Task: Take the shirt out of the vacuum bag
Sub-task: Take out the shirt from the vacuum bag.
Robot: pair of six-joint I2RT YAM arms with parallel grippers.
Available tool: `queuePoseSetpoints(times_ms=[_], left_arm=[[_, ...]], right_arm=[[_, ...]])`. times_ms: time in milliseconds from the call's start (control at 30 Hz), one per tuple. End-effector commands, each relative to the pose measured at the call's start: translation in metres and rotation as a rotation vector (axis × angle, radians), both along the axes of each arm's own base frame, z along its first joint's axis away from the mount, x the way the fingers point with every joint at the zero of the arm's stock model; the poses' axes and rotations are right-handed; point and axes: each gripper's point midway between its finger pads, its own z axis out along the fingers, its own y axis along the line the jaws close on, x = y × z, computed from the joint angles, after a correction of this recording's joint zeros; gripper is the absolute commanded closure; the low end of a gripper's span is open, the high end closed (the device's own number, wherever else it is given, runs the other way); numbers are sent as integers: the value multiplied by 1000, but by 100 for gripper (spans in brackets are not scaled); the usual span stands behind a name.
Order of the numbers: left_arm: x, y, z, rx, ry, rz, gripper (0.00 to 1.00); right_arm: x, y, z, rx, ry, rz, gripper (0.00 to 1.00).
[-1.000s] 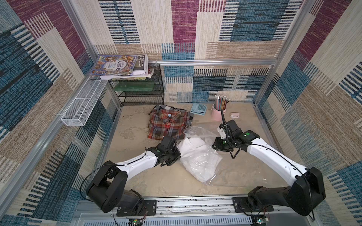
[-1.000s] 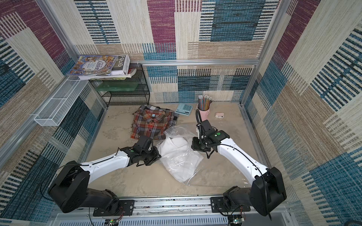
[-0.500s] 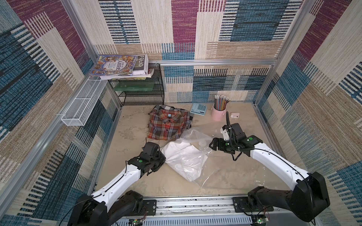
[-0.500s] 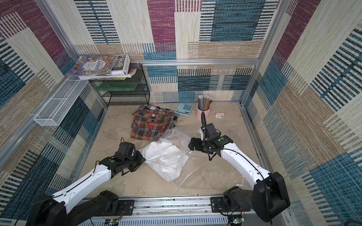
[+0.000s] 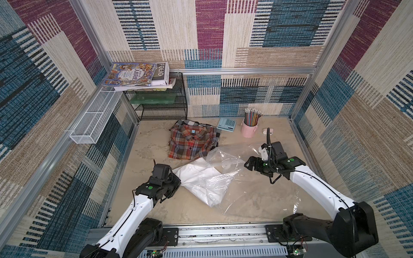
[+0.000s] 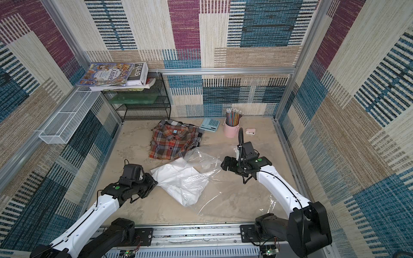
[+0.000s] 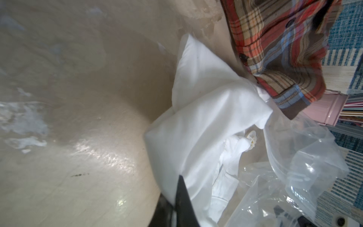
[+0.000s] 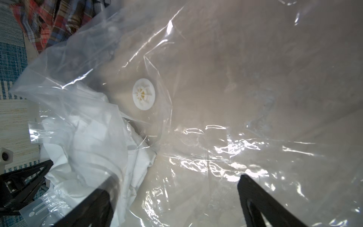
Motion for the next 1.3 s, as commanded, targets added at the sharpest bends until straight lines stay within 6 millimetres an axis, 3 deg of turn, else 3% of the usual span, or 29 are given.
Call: queuePoseSetpoints(times_ms=[0, 133, 200, 267, 333, 467, 600, 867, 1267], left_arm=[[3, -8, 10, -21, -20, -28, 100], [2, -7, 8, -1, -9, -46, 100], [0, -9, 4, -11, 3, -50, 100], [1, -9, 5, -15, -4, -49, 100], [3, -9, 10, -9, -19, -51, 100], [6, -7, 19, 8, -38, -54, 100], [6, -3, 19, 17, -38, -35, 100], [4, 22, 26, 65, -54, 49, 100], [-3, 86, 27, 132, -46, 242, 100]], right_arm=[[19, 14, 45, 107, -168, 44, 4], [23, 35, 136, 264, -432, 142, 4], [27, 23, 156, 214, -485, 95, 4], [34, -13, 135, 104, -371, -47, 4], [32, -38, 96, 74, -212, -124, 4], [19, -36, 25, 116, -6, -130, 4], [12, -41, -19, 83, 73, -171, 4], [0, -76, -80, -25, 217, -299, 4], [1, -116, -110, -45, 271, -444, 4]])
